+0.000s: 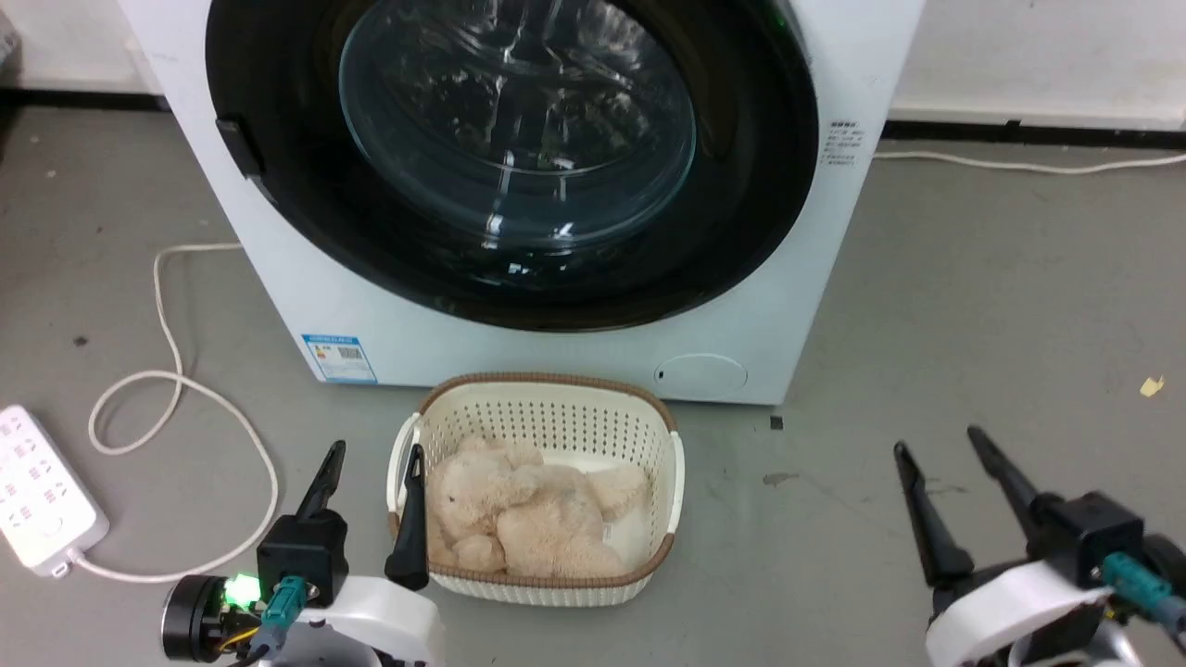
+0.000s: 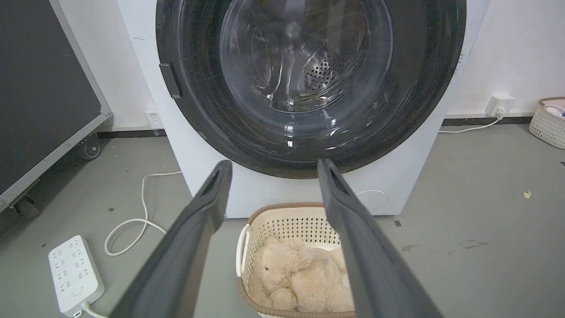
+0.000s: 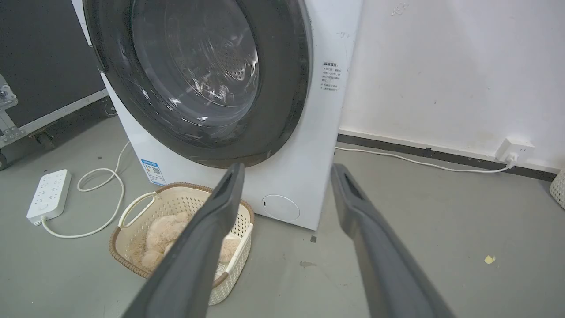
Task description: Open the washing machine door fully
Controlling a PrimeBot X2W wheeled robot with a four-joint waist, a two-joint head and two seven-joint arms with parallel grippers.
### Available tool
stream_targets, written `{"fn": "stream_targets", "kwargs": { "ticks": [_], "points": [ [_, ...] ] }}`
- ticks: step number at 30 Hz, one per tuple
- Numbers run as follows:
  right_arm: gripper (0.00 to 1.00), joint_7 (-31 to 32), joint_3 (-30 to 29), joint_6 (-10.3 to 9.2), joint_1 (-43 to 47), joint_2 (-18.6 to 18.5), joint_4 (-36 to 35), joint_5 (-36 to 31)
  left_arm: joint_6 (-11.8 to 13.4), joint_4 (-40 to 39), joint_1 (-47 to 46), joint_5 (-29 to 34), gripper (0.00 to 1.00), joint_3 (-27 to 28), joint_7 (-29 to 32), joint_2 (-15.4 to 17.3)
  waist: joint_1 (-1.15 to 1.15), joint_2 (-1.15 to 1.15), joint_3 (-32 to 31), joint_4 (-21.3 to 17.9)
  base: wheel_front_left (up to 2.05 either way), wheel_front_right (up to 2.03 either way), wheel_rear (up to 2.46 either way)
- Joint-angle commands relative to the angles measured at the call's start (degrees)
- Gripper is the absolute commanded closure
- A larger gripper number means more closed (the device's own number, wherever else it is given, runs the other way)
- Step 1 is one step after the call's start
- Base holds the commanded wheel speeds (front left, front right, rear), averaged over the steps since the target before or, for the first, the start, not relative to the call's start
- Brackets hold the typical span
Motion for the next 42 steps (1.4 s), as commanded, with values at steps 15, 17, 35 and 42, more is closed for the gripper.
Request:
{"fn": "stream_targets", "kwargs": {
  "ticks": [15,17,35,42],
  "points": [
    [0.17,1.72,-1.32,-0.02,-11.82,-6.48,-0.6,8.82,2.16,-2.31,-3.81,-0.44,0.0,-2.94,-2.57,0.0,-0.01,0.0,6.15,1.99,0.0,0.0,0.0],
    [1.0,2.2,-1.7,-0.02,-13.51,-6.94,-0.14,10.1,2.38,-2.51,-4.03,-0.46,0.0,-3.28,-2.81,0.0,-0.01,0.0,6.64,2.25,0.0,0.0,0.0],
    [1.0,9.55,-6.01,-0.03,-32.3,-8.58,8.83,24.53,4.38,-4.35,-6.42,-1.02,0.0,-5.91,-4.96,0.0,-0.01,0.0,11.55,5.05,0.0,0.0,0.0],
    [1.0,13.03,-8.18,-0.03,-40.19,-8.85,14.91,29.52,5.1,-5.01,-7.35,-1.21,0.0,-7.1,-5.8,0.0,-0.01,0.0,13.63,6.24,0.0,0.0,0.0]
  ]
}}
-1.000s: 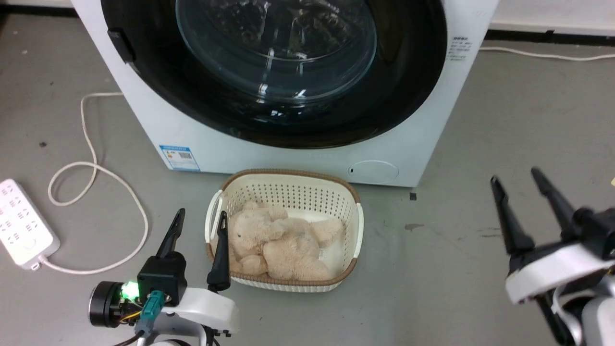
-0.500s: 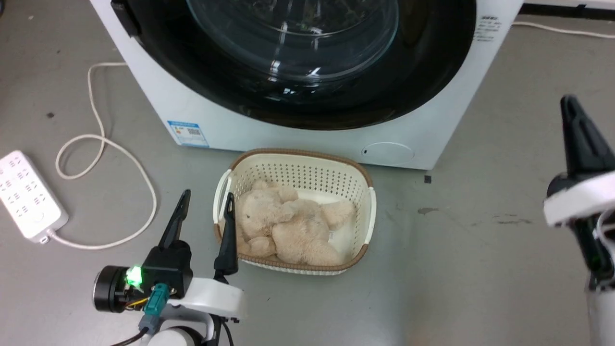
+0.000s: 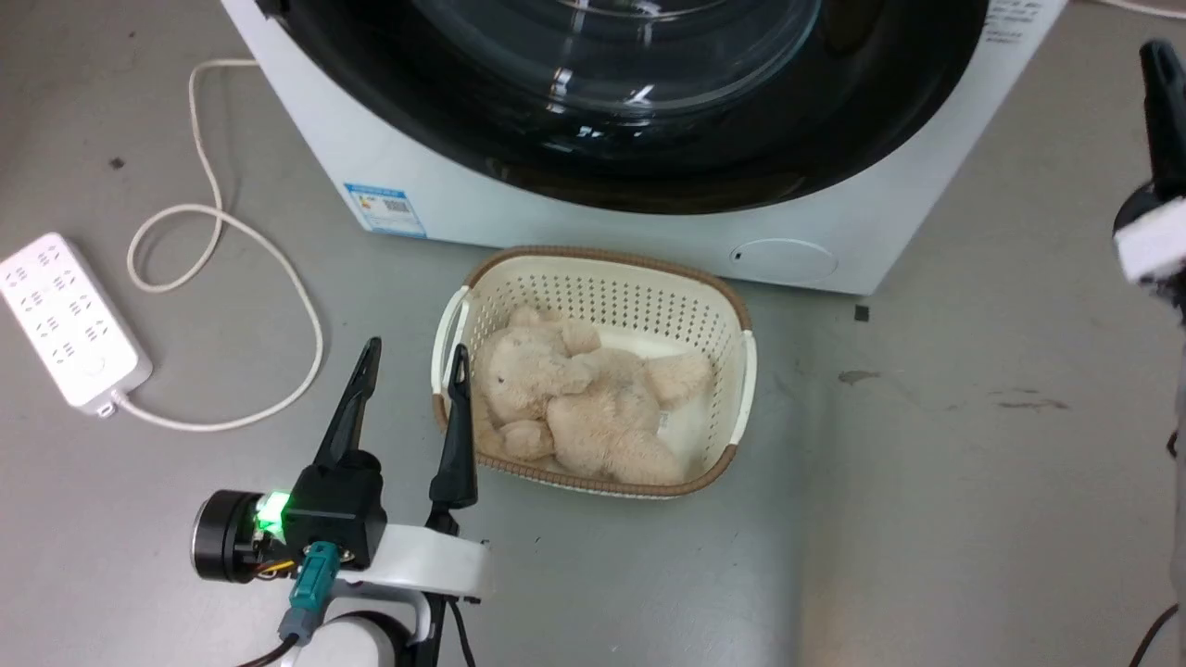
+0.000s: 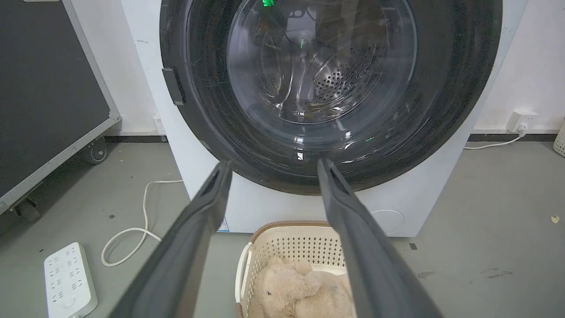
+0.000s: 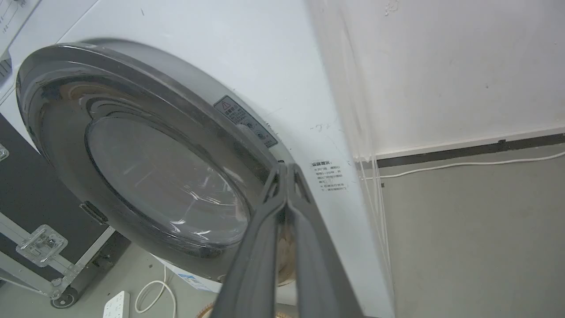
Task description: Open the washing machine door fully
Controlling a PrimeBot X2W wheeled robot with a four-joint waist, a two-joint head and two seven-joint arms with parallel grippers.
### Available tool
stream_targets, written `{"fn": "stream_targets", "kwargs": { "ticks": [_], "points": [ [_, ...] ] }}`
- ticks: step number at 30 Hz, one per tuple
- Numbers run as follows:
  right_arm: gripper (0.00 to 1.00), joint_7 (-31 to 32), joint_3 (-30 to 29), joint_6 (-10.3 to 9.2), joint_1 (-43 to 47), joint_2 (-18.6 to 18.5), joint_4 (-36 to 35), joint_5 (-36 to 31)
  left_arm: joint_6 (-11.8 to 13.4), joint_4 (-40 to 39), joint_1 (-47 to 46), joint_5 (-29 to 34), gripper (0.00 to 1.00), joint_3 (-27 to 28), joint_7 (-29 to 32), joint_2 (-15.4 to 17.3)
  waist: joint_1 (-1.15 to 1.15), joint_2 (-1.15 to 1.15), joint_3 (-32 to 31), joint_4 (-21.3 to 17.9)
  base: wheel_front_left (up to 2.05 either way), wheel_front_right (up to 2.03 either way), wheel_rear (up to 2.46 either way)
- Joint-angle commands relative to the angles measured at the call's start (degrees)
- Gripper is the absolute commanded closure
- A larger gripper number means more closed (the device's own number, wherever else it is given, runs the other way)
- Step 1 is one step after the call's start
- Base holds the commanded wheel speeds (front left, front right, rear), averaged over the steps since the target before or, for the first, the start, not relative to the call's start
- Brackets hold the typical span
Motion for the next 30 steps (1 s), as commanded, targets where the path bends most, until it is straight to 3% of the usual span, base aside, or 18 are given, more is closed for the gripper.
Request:
{"fn": "stream_targets", "kwargs": {
  "ticks": [1,10,23,30],
  "points": [
    [1.0,1.21,-0.6,-0.02,-3.01,-0.63,1.75,1.85,0.5,-0.5,-1.16,-0.27,0.0,-0.56,-0.8,0.01,-0.01,0.0,0.7,0.55,0.0,0.0,0.0],
    [1.0,9.77,-5.82,-0.02,-12.92,-0.79,13.0,9.95,1.5,-1.28,-2.24,-0.5,0.0,-2.09,-1.88,0.01,-0.01,0.0,2.89,2.07,0.0,0.0,0.0],
    [1.0,21.13,-10.73,-0.03,-27.13,-3.19,29.42,15.36,2.96,-2.5,-3.5,-0.91,0.0,-3.9,-3.43,0.01,-0.01,0.0,6.28,4.34,0.0,0.0,0.0],
    [1.0,24.82,-11.27,-0.03,-32.5,-3.65,33.75,16.79,3.68,-2.98,-4.3,-1.09,0.0,-4.95,-4.27,0.01,-0.01,0.0,8.1,5.5,0.0,0.0,0.0]
  ]
}}
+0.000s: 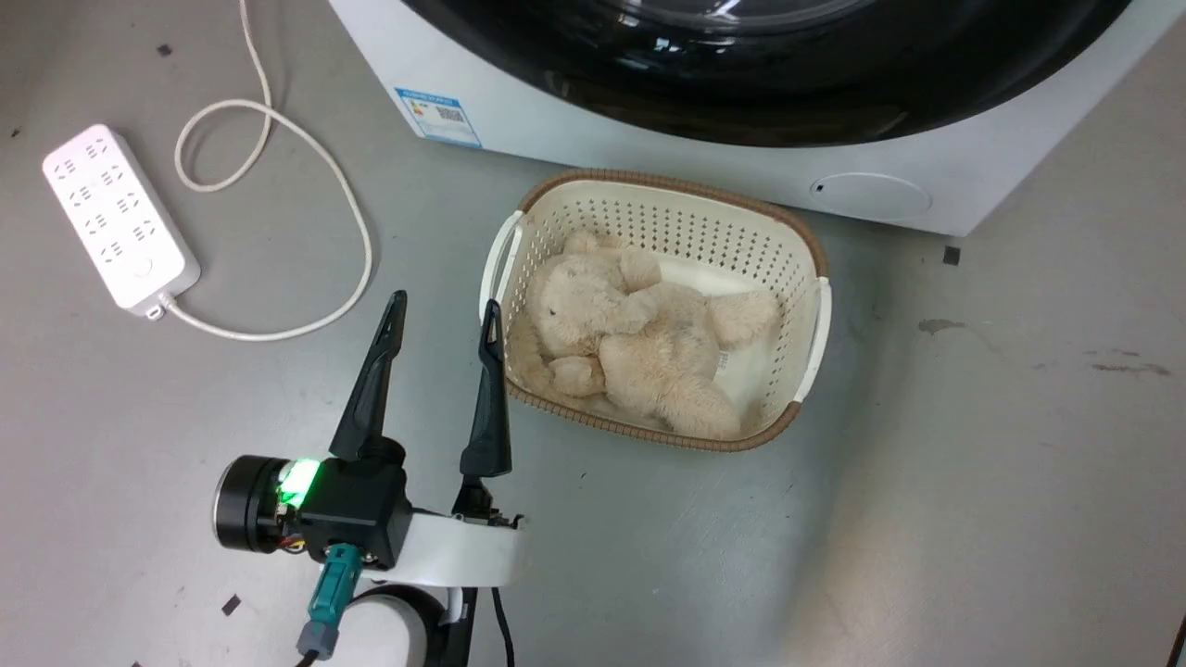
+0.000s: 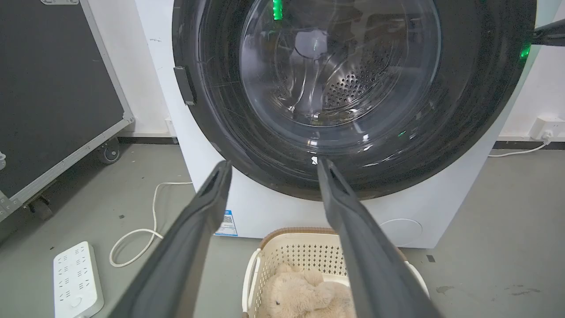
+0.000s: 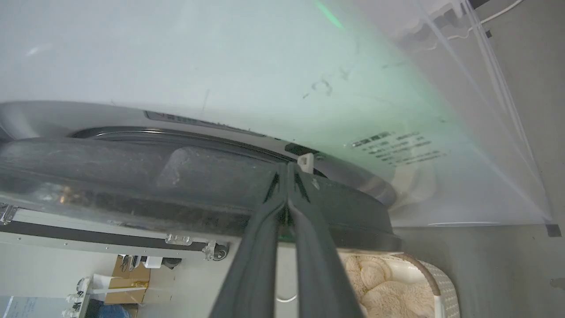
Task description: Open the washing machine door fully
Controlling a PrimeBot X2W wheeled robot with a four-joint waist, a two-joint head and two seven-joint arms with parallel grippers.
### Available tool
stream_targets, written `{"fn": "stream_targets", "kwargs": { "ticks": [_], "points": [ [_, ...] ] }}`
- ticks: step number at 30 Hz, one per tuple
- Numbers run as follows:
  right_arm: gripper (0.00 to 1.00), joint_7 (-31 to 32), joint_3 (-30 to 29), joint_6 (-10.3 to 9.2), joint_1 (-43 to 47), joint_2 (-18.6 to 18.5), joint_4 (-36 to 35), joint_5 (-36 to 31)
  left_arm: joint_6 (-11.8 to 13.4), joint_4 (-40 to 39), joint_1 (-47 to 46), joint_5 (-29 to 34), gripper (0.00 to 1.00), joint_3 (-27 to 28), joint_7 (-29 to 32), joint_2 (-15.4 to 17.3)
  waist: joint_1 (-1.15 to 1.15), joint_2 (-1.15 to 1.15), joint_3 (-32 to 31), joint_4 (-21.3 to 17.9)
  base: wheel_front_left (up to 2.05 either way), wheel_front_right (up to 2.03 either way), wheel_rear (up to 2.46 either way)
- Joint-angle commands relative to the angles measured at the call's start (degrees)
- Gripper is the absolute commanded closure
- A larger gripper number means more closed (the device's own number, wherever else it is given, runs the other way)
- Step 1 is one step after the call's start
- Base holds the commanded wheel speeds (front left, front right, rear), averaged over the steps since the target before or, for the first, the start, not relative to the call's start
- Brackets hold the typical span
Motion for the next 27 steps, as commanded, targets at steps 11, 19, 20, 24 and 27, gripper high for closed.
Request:
{"fn": "stream_targets", "kwargs": {
  "ticks": [11,19,20,24,27],
  "points": [
    [1.0,6.0,-2.92,-0.03,-9.91,-1.13,7.29,4.84,1.89,-1.13,-2.91,-0.28,0.0,-2.55,-1.98,0.01,-0.01,0.0,3.32,1.87,0.0,0.0,0.0],
    [1.0,11.85,-4.88,-0.03,-11.07,-1.71,11.36,8.16,2.67,-1.57,-3.58,-0.27,0.0,-3.0,-2.94,0.01,-0.01,0.0,3.37,1.91,0.0,0.0,0.0],
    [1.0,14.55,-5.09,-0.03,-9.78,-1.34,11.56,9.44,2.69,-1.55,-3.71,-0.31,0.0,-3.13,-3.3,0.01,-0.01,0.0,2.79,1.61,0.0,0.0,0.0],
    [1.0,17.8,-5.44,-0.03,-5.9,-0.21,10.38,11.12,2.45,-1.09,-3.36,-0.32,0.0,-3.0,-3.66,0.01,-0.01,0.0,0.68,0.98,0.0,0.0,0.0],
    [1.0,18.78,-5.16,-0.03,-2.67,1.07,8.84,11.23,2.11,-0.71,-2.77,-0.31,0.0,-2.58,-3.66,0.08,-0.01,0.0,-1.01,0.43,0.0,0.0,0.0]
  ]
}}
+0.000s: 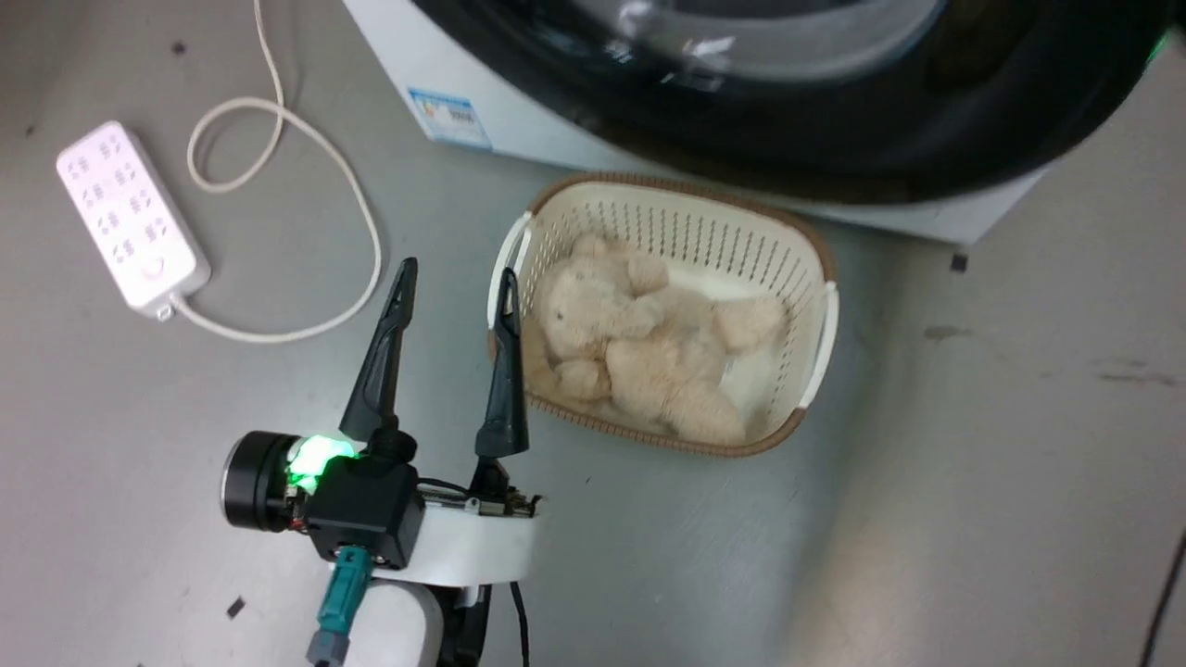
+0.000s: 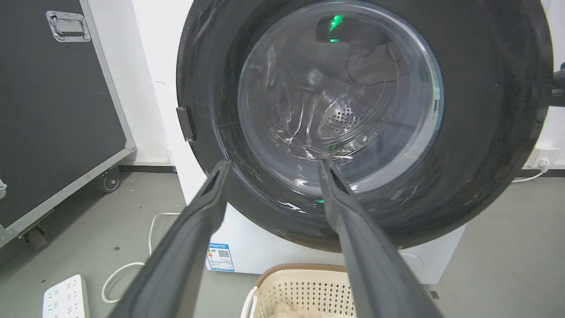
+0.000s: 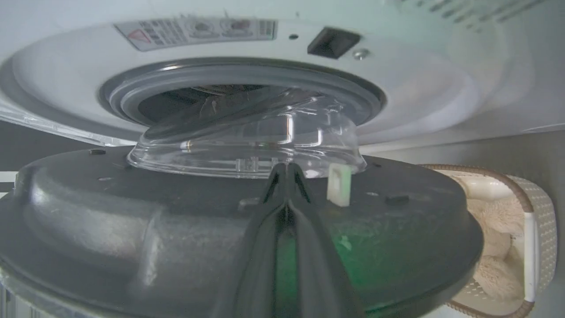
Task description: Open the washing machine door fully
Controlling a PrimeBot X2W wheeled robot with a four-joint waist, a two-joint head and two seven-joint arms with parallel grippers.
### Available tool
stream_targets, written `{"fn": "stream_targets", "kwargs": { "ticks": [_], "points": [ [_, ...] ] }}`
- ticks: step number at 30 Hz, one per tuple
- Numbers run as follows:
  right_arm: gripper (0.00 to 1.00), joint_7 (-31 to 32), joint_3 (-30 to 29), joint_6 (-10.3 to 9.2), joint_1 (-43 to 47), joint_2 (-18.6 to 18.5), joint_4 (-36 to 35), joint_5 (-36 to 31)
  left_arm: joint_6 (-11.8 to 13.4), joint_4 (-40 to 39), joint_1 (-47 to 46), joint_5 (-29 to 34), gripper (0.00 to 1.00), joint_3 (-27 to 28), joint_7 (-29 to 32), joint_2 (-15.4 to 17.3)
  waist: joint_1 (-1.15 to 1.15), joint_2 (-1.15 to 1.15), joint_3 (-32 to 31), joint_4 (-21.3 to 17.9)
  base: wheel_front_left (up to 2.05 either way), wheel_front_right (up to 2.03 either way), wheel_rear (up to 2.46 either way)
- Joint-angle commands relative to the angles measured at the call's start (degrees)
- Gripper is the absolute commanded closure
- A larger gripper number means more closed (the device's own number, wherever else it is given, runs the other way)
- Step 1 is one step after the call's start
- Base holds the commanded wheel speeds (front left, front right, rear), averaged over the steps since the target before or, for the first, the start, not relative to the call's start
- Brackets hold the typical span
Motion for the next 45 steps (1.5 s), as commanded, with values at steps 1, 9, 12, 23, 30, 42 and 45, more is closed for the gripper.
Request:
{"fn": "stream_targets", "kwargs": {
  "ticks": [1,9,12,23,30,42,45],
  "points": [
    [1.0,1.87,0.74,0.06,4.67,3.18,-1.37,0.5,-0.3,0.18,0.68,-0.31,0.0,0.77,-0.32,0.12,0.0,0.0,-2.91,-1.07,0.0,0.0,0.0],
    [1.0,6.93,1.89,0.06,16.11,9.8,-8.05,1.33,-2.53,2.61,3.67,-1.68,0.0,2.08,-0.32,0.2,0.0,0.0,-8.54,-2.12,0.0,0.0,0.0],
    [1.0,9.52,3.31,0.06,20.81,11.84,-11.79,1.63,-4.06,4.94,4.94,-2.27,0.0,2.47,-0.32,0.58,0.0,0.0,-10.6,-2.39,0.0,0.0,0.0],
    [1.0,11.94,22.91,0.06,37.89,13.15,-24.02,18.69,-7.72,7.31,8.08,-2.46,0.0,3.29,-0.32,0.8,0.0,0.0,-15.65,-0.49,0.0,0.0,0.0],
    [1.0,5.66,35.75,0.06,43.32,13.16,-29.17,26.61,-8.96,7.74,9.58,-3.47,0.0,4.0,-0.32,0.65,0.0,0.0,-16.47,0.81,0.0,0.0,0.0],
    [0.0,-6.78,35.26,0.06,45.77,10.92,-33.74,22.13,-11.43,9.36,10.02,-5.84,0.0,6.08,-0.32,0.54,0.0,0.0,-18.06,-0.6,0.0,0.0,0.0],
    [0.0,-13.7,33.53,0.06,48.27,7.79,-39.87,15.66,-11.94,9.95,10.08,-6.61,0.0,6.96,-0.32,0.51,0.0,0.0,-19.25,-1.49,0.0,0.0,0.0]
  ]
}}
